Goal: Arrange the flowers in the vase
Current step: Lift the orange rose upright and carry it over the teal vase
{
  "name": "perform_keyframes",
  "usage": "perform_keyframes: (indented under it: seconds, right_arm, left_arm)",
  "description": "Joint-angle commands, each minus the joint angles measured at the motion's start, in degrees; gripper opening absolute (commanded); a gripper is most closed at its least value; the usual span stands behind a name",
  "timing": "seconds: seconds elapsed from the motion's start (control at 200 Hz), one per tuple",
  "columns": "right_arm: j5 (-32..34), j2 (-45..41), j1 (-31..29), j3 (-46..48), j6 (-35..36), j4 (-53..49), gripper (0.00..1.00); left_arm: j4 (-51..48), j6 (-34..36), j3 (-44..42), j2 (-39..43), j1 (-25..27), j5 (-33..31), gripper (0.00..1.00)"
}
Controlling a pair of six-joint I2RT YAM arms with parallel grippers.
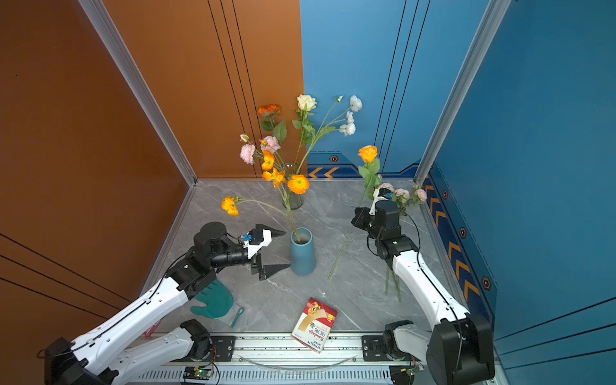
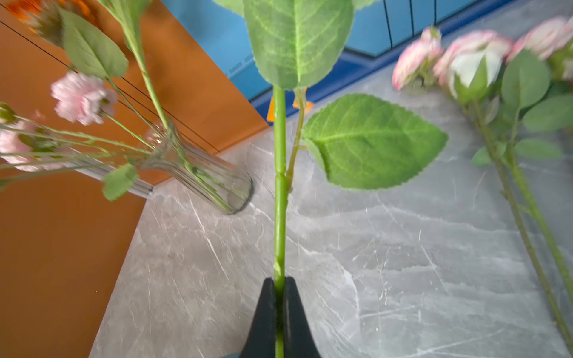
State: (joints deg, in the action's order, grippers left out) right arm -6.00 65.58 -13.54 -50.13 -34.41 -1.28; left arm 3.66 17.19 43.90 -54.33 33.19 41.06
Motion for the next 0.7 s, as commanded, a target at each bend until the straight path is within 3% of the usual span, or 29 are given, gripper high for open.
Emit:
perform_keyframes:
  seconds: [0.0, 0.15, 0.37, 0.696]
  right_arm:
    - [11.08, -3.64, -4.43, -5.03, 1.34, 2.29, 0.0]
    - [17.44, -5.47, -10.7, -9.59, 5.09, 5.64, 0.0]
    - [21.31, -4.66, -15.26, -15.33, 8.27, 7.79, 0.0]
    - [23.14, 0.65, -19.67, -12.84, 11.86, 23.65, 0.0]
  left_arm:
    - [0.93, 0.96, -0.79, 1.72, -2.02, 2.94, 0.98]
    - [0.97, 0.79, -0.74, 2.28, -3.02, 3.12, 0.98]
    - [0.97, 0.48, -0.56, 2.31, -3.01, 3.77, 0.98]
    - [0.99, 0.39, -0.66, 2.81, -3.01, 3.77, 0.98]
